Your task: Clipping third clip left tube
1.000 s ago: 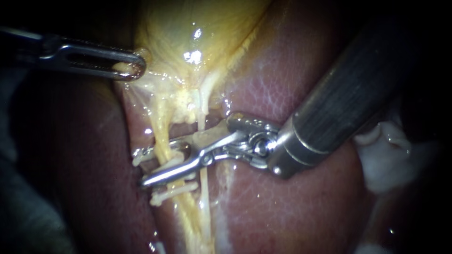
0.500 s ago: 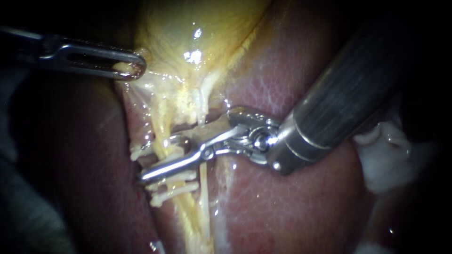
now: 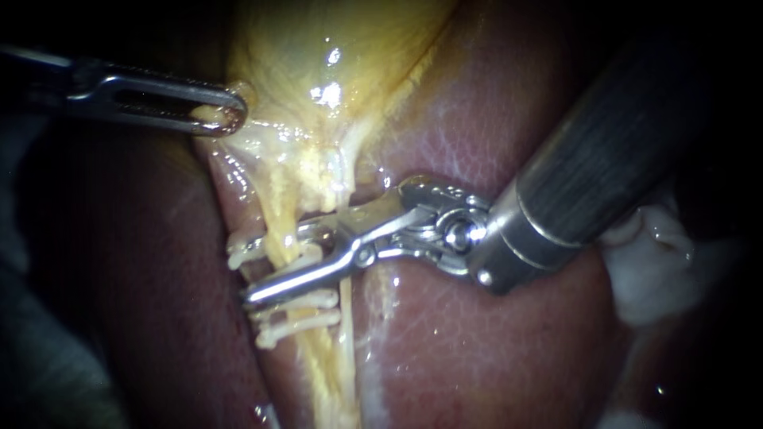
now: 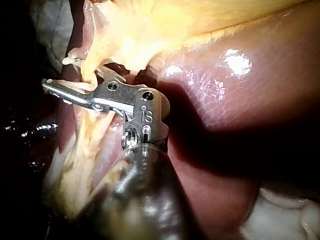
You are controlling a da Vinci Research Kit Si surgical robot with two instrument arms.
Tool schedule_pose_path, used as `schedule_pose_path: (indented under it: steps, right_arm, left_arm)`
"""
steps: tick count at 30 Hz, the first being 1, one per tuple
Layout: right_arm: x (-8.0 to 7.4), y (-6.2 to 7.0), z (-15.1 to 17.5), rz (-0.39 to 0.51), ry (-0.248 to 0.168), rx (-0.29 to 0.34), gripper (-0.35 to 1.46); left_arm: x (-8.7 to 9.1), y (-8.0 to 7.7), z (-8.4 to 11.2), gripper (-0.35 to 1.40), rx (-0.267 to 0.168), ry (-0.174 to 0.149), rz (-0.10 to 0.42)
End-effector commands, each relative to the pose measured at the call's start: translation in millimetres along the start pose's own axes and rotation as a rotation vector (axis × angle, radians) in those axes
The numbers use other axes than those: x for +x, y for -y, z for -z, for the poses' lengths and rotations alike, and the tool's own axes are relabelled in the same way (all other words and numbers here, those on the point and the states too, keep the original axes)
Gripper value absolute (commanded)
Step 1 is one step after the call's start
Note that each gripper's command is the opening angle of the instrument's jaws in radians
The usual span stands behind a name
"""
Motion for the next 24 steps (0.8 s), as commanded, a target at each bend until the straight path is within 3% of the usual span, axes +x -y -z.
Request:
schedule_pose_path:
  steps: [1,9,14,24]
  right_arm:
    - [-0.3,-0.2,-0.1,-0.008,0.001,-0.001,0.44]
    - [-2.2,-2.1,0.6,-0.013,0.072,-0.063,0.44]
    - [-3.3,-3.2,1.6,-0.007,0.096,-0.092,0.44]
    - [-3.6,-2.6,4.4,-0.007,0.112,-0.11,0.44]
  left_arm:
    - [0.0,0.0,0.0,-0.35,0.0,0.0,0.0]
    - [0.0,0.0,0.0,-0.35,0.0,0.0,0.0]
    - [0.0,0.0,0.0,-0.35,0.0,0.0,0.0]
    - [0.0,0.0,0.1,-0.35,0.0,0.0,0.0]
